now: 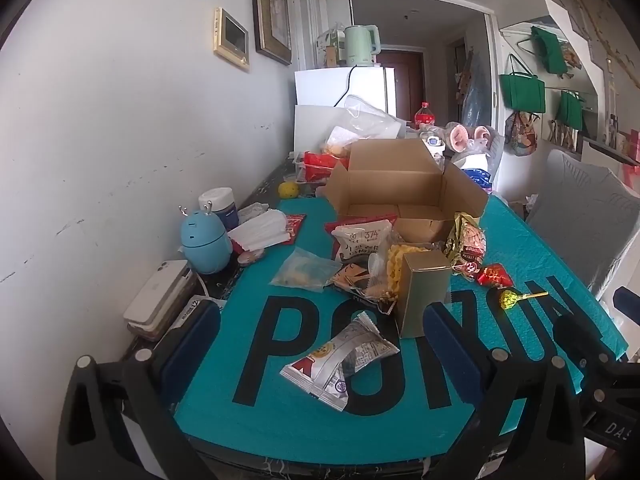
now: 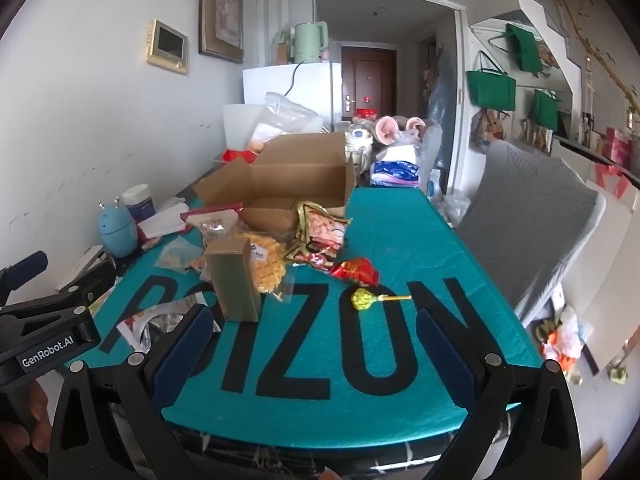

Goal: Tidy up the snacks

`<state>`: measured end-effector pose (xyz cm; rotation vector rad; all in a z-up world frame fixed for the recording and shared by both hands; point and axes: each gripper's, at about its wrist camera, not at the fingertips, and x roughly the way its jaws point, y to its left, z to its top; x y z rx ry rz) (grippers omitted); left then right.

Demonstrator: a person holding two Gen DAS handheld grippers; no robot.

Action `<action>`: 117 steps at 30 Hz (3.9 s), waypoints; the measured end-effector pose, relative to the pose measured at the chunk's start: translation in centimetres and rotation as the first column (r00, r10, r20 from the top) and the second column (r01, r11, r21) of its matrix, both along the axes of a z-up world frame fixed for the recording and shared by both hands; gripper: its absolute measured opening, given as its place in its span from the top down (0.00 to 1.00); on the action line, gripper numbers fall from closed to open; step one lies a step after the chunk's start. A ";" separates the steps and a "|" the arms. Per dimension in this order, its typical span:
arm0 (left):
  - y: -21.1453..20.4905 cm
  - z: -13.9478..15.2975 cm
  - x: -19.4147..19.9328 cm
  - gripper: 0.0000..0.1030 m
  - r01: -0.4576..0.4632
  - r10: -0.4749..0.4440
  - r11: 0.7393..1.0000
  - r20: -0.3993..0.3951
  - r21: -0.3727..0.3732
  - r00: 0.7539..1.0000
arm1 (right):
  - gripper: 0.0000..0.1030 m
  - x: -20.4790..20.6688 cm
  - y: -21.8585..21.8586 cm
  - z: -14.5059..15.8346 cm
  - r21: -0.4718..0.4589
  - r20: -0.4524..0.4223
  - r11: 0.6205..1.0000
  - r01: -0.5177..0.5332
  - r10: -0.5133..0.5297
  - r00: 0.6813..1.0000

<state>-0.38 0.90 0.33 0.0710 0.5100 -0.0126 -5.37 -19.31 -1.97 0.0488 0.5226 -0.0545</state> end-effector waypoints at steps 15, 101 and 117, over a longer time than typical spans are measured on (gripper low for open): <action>0.0 -0.2 -0.3 0.00 -0.025 0.024 0.999 0.021 0.039 0.999 | 0.00 0.1 0.1 -0.3 -0.015 -0.014 1.000 -0.012 0.012 1.000; 5.1 -5.3 6.9 0.00 -0.020 0.017 1.000 -0.150 -0.014 0.988 | 0.10 12.3 6.1 -7.6 0.040 -0.168 0.966 -0.255 0.258 0.951; 5.0 -7.6 9.9 0.00 0.129 -0.150 0.987 -0.247 -0.099 0.957 | 0.57 15.6 5.1 -8.7 0.142 -0.167 0.933 -0.331 0.352 0.921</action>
